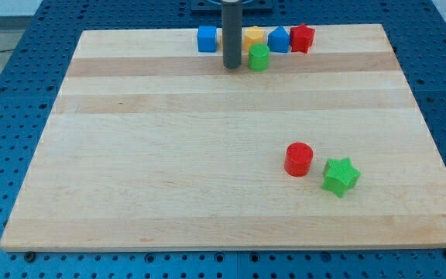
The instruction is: Move the arm to the top left of the red circle
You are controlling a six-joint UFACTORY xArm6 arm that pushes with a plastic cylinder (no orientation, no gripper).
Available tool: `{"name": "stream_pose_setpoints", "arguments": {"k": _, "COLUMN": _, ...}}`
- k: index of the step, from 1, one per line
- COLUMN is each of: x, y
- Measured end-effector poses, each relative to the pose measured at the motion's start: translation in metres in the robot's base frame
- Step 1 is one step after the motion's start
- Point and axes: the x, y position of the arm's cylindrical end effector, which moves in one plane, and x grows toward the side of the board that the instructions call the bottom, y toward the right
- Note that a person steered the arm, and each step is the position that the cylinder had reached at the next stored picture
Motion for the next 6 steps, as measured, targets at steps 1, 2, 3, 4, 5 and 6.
{"name": "stream_pose_setpoints", "arguments": {"k": 1, "x": 0.013, "y": -0.006}}
{"name": "stream_pose_setpoints", "arguments": {"k": 2, "x": 0.043, "y": -0.006}}
{"name": "stream_pose_setpoints", "arguments": {"k": 3, "x": 0.078, "y": -0.004}}
{"name": "stream_pose_setpoints", "arguments": {"k": 4, "x": 0.117, "y": 0.005}}
{"name": "stream_pose_setpoints", "arguments": {"k": 5, "x": 0.161, "y": 0.029}}
{"name": "stream_pose_setpoints", "arguments": {"k": 6, "x": 0.203, "y": 0.057}}
